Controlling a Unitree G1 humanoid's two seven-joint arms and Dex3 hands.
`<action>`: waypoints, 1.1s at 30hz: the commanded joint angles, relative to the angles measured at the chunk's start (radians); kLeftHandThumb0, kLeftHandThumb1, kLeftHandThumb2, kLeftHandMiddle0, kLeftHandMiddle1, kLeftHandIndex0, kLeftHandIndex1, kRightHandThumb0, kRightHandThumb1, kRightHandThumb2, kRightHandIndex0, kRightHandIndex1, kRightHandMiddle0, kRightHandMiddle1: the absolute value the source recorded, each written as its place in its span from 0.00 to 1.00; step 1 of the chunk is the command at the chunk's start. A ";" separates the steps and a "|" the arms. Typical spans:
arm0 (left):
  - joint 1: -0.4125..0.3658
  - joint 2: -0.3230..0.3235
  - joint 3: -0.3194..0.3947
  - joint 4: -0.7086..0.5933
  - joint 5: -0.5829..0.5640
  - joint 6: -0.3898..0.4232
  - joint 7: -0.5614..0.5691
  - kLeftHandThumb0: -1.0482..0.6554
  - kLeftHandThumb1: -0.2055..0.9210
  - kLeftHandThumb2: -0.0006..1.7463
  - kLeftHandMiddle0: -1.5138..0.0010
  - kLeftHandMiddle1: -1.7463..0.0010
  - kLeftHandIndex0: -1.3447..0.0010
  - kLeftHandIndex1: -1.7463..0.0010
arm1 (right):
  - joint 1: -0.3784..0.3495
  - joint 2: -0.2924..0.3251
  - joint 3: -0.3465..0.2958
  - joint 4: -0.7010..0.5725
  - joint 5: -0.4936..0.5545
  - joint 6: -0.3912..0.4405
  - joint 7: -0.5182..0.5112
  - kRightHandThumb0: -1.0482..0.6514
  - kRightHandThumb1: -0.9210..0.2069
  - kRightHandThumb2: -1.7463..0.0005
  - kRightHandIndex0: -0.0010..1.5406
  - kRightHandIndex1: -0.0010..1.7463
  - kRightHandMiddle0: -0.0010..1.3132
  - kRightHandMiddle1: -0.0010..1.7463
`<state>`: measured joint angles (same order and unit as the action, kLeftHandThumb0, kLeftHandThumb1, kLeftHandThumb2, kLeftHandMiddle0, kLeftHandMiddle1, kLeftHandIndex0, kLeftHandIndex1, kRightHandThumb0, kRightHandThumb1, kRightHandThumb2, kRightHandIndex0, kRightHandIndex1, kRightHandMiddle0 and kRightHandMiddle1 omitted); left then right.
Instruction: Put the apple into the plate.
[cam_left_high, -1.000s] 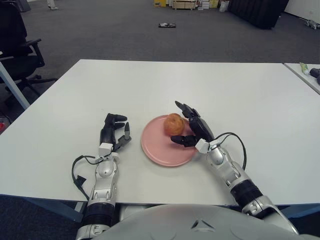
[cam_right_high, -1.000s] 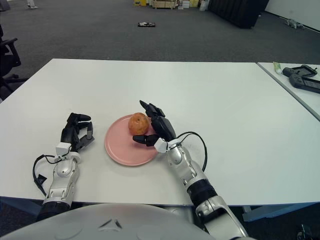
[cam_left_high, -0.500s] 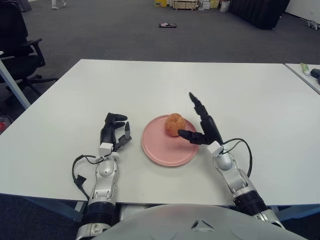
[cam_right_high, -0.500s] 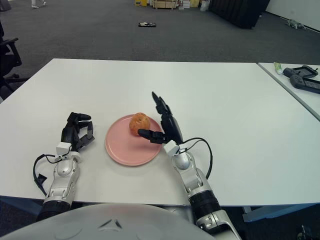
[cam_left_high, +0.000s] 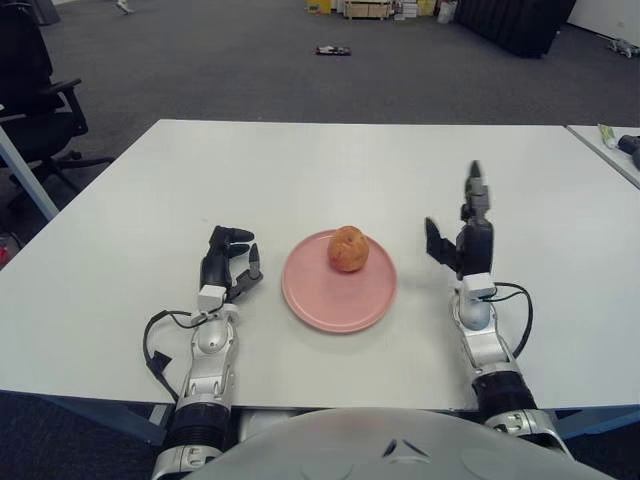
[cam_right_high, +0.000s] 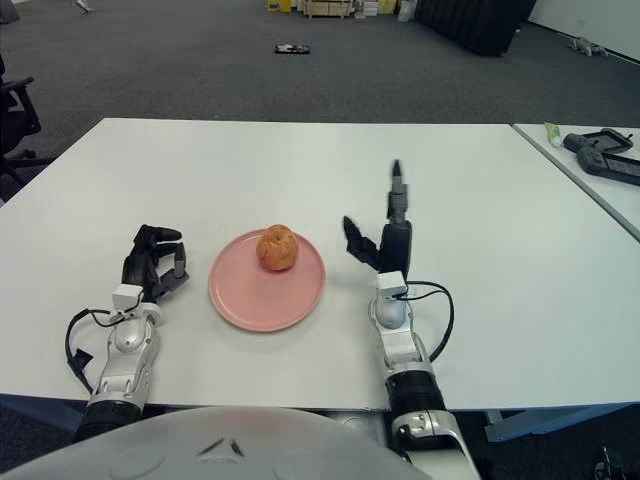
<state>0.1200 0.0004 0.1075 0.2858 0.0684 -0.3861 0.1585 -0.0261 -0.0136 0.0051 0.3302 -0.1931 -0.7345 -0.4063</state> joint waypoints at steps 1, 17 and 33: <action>-0.009 0.002 -0.003 0.017 0.003 0.010 0.001 0.38 0.72 0.55 0.56 0.08 0.71 0.00 | 0.015 0.066 -0.049 -0.006 0.050 -0.017 -0.048 0.15 0.00 0.55 0.05 0.49 0.00 0.43; -0.013 0.005 -0.004 0.018 -0.012 0.018 -0.010 0.39 0.74 0.53 0.58 0.07 0.72 0.00 | 0.015 0.146 -0.154 0.010 -0.008 0.183 -0.255 0.39 0.24 0.49 0.41 0.94 0.27 1.00; -0.012 0.011 -0.009 0.015 -0.007 0.014 -0.014 0.39 0.76 0.52 0.59 0.06 0.73 0.00 | 0.129 0.074 -0.093 0.011 0.098 0.373 0.088 0.38 0.26 0.46 0.45 1.00 0.29 1.00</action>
<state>0.1154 0.0040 0.1023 0.2889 0.0570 -0.3808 0.1517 0.0709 0.0820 -0.0982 0.3367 -0.1177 -0.4012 -0.3745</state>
